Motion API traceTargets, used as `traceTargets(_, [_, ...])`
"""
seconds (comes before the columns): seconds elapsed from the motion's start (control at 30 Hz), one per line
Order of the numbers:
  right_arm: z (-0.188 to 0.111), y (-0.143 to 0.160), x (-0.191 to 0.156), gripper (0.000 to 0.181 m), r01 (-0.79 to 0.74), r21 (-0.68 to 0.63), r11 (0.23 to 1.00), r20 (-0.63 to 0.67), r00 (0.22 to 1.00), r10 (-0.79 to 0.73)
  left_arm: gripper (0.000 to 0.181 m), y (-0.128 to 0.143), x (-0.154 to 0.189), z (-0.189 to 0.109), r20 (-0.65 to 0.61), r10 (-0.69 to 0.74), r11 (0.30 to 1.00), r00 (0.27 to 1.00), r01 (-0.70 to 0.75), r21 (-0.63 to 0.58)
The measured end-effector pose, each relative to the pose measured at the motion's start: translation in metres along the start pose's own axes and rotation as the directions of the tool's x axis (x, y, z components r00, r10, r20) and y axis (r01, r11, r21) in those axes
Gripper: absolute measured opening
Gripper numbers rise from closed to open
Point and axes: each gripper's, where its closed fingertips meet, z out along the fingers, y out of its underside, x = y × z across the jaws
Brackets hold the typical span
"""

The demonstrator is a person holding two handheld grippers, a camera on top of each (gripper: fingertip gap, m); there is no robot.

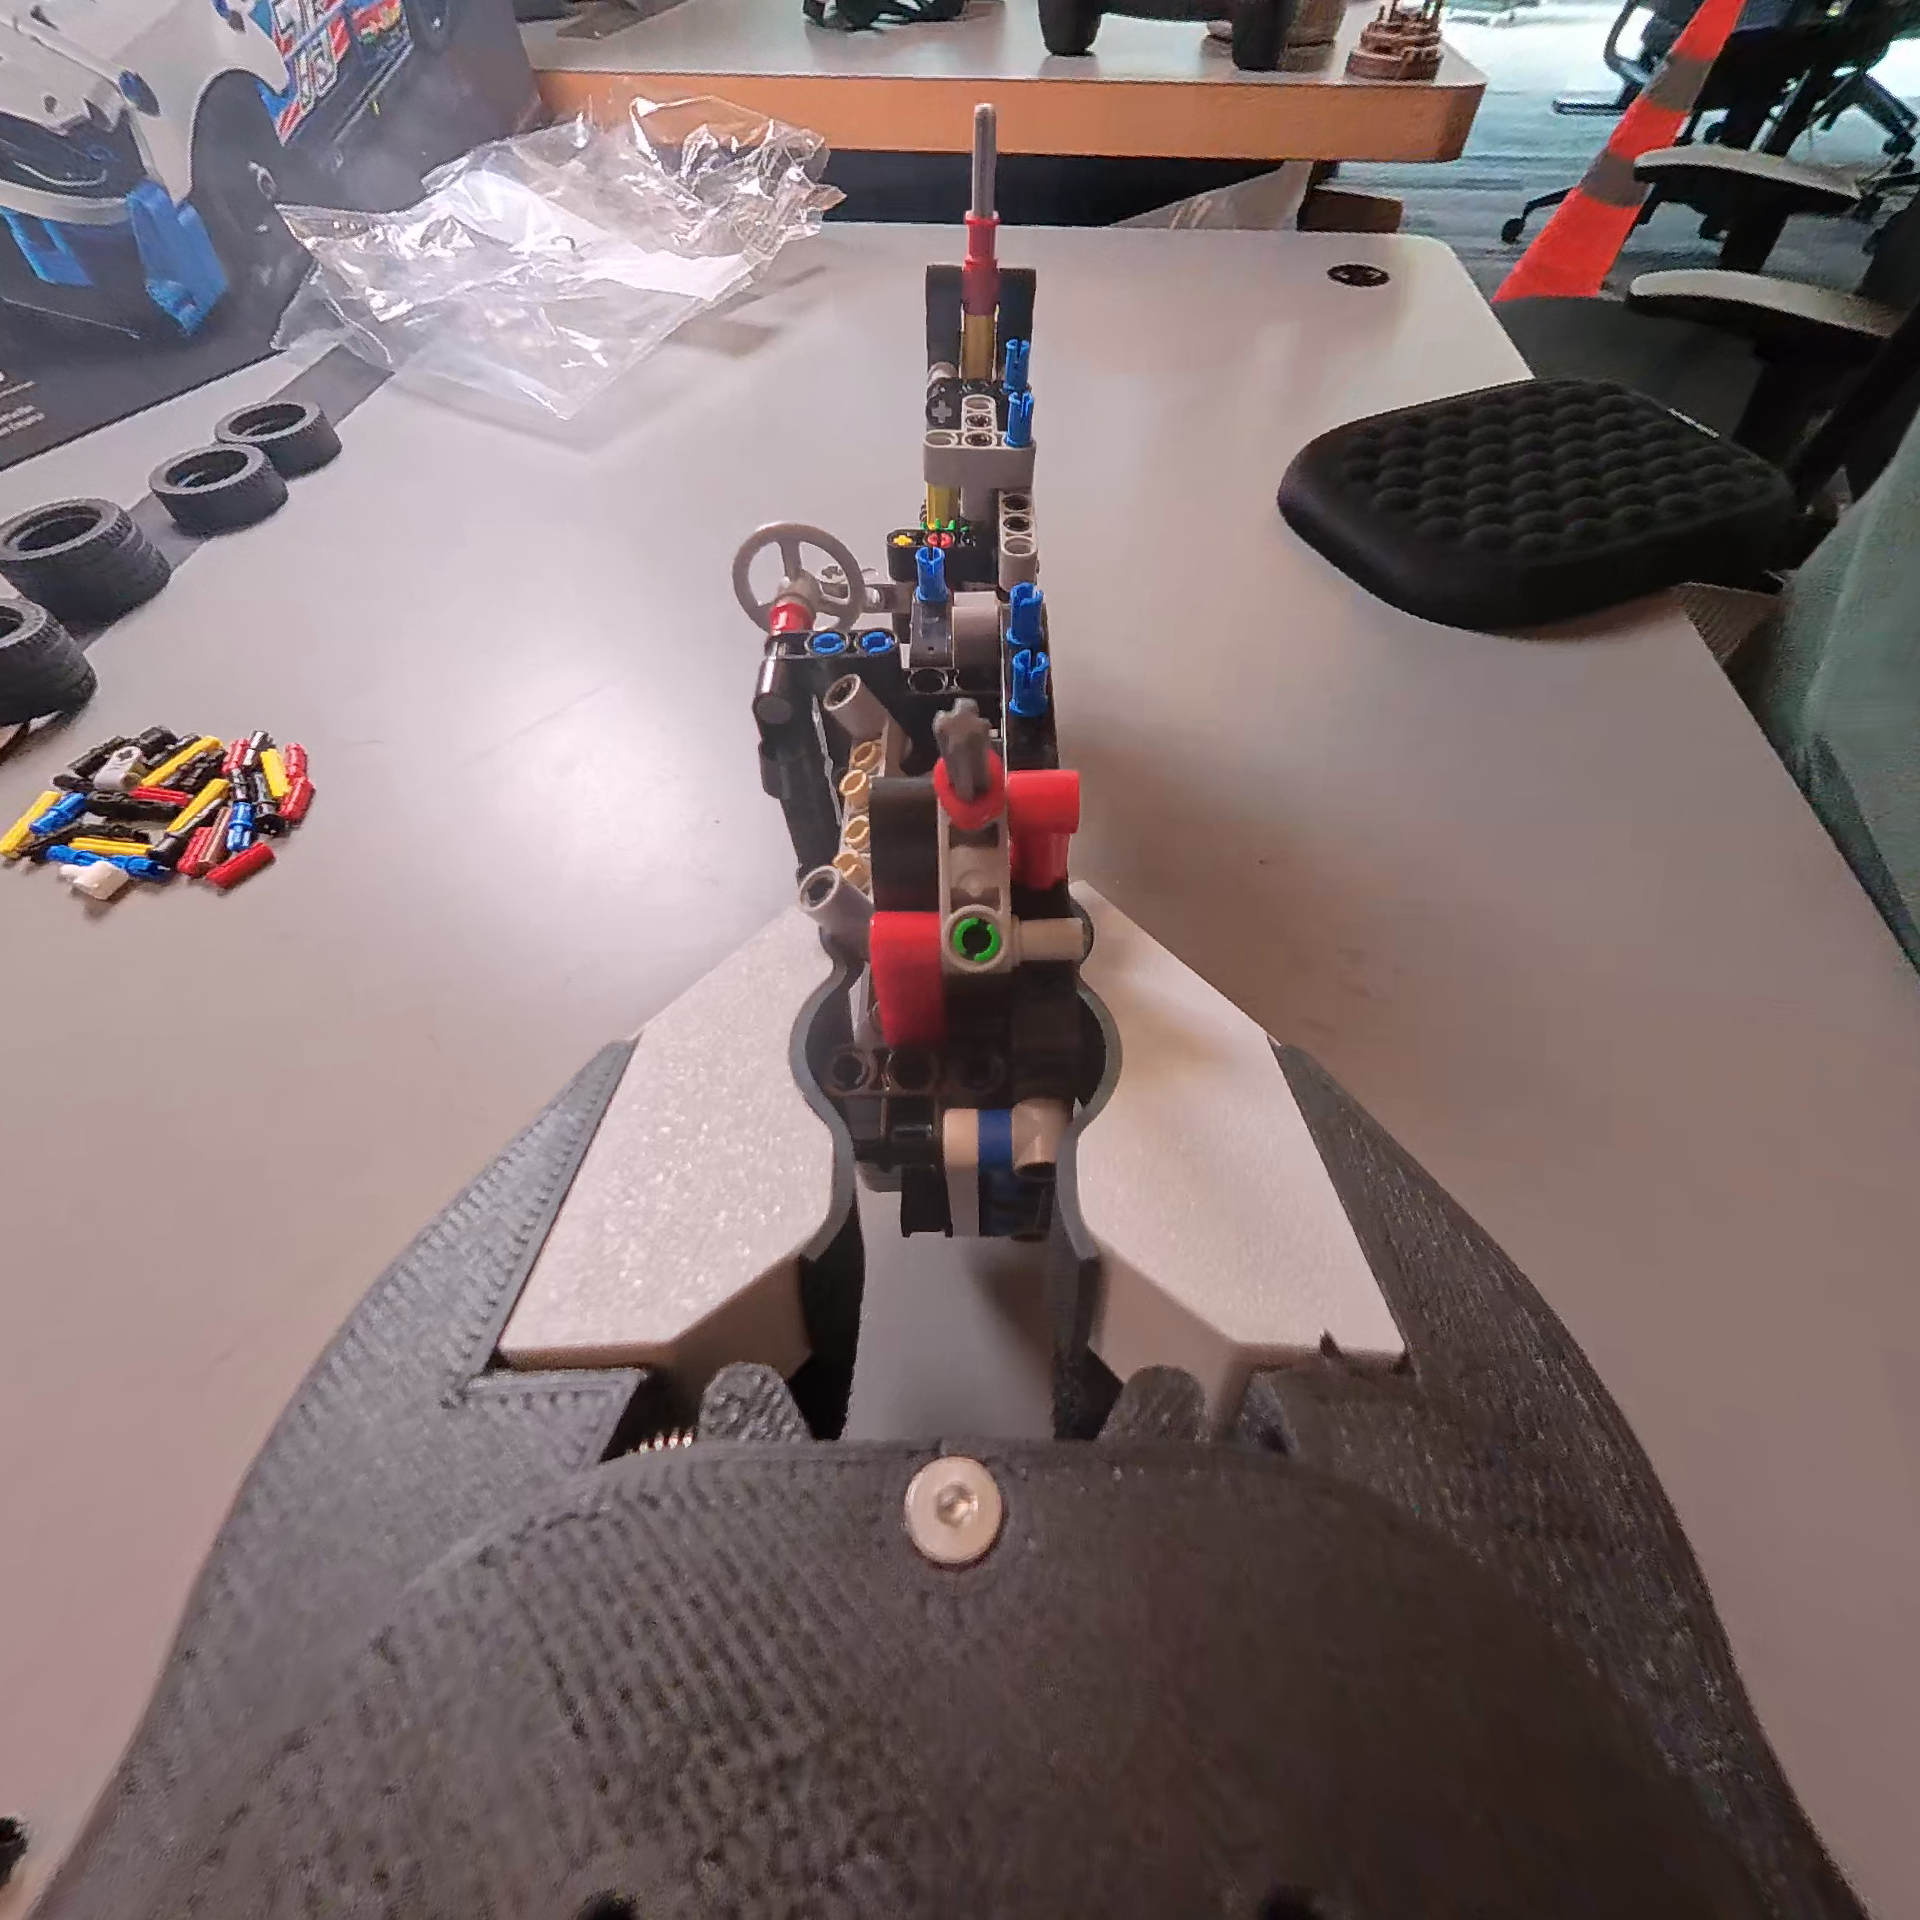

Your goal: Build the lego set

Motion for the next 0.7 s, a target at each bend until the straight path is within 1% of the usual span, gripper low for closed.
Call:
traceTargets(0.03, [0.001, -0.009, 0.009, 0.004, 0.011, -0.007, 1.0, 0.011, 1.0, -0.011, 0.034, 0.0, 0.001, 0.0, -0.004, 0.004, 1.0, 1.0, -0.004, 0.0])
traceTargets(0.1, [0.017, -0.017, 0.019, 0.004, 0.003, -0.028, 1.0, 0.059, 0.998, -0.002, 0.034, 0.0, 0.002, -0.001, -0.005, 0.009, 1.0, 1.0, -0.009, -0.002])
traceTargets(0.2, [0.053, -0.006, 0.018, 0.004, 0.001, -0.091, 0.996, 0.134, 0.991, 0.011, 0.034, 0.0, 0.002, -0.001, -0.004, 0.013, 1.0, 1.0, -0.013, -0.003])
traceTargets(0.27, [0.067, 0.002, 0.016, 0.004, 0.005, -0.113, 0.994, 0.145, 0.989, 0.011, 0.034, 0.001, 0.002, -0.002, -0.006, 0.015, 1.0, 1.0, -0.015, -0.003])
traceTargets(0.43, [0.073, 0.014, 0.014, 0.004, -0.015, -0.135, 0.991, 0.143, 0.989, 0.035, 0.034, 0.001, 0.002, -0.002, -0.016, 0.011, 1.0, 1.0, -0.011, 0.002])
traceTargets(0.7, [0.073, 0.017, 0.014, 0.004, -0.04, -0.125, 0.991, 0.131, 0.99, 0.056, 0.034, 0.001, 0.001, -0.003, -0.011, 0.011, 1.0, 1.0, -0.011, 0.005])
